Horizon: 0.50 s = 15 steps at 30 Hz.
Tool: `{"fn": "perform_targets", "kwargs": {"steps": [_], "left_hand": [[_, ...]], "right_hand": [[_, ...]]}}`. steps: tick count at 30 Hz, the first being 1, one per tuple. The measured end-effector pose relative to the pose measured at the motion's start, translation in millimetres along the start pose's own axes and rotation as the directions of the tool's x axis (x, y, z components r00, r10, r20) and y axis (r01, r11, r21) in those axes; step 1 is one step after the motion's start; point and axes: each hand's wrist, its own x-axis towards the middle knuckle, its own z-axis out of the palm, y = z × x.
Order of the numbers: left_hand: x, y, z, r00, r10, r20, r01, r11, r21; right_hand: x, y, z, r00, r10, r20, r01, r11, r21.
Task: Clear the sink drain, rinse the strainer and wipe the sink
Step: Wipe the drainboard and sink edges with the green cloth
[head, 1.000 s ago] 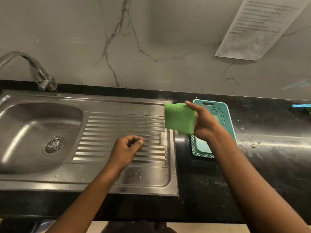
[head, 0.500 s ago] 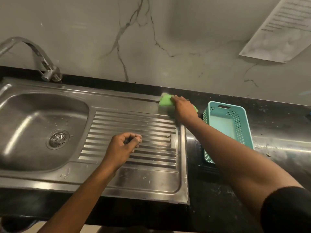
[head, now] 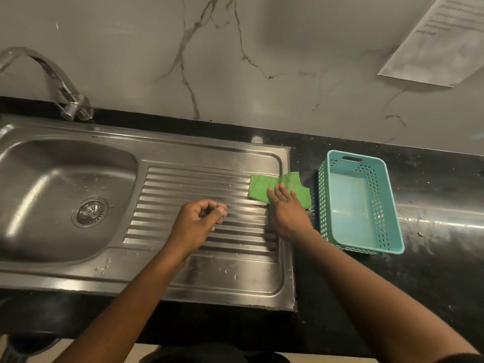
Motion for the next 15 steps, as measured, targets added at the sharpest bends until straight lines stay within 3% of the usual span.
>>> {"fn": "perform_targets", "kwargs": {"steps": [15], "left_hand": [[-5.3, 4.1, 4.6, 1.0, 0.021, -0.002, -0.021, 1.0, 0.019]], "right_hand": [[-130.7, -40.8, 26.7, 0.999, 0.004, -0.051, 0.002, 0.993, 0.115]]}}
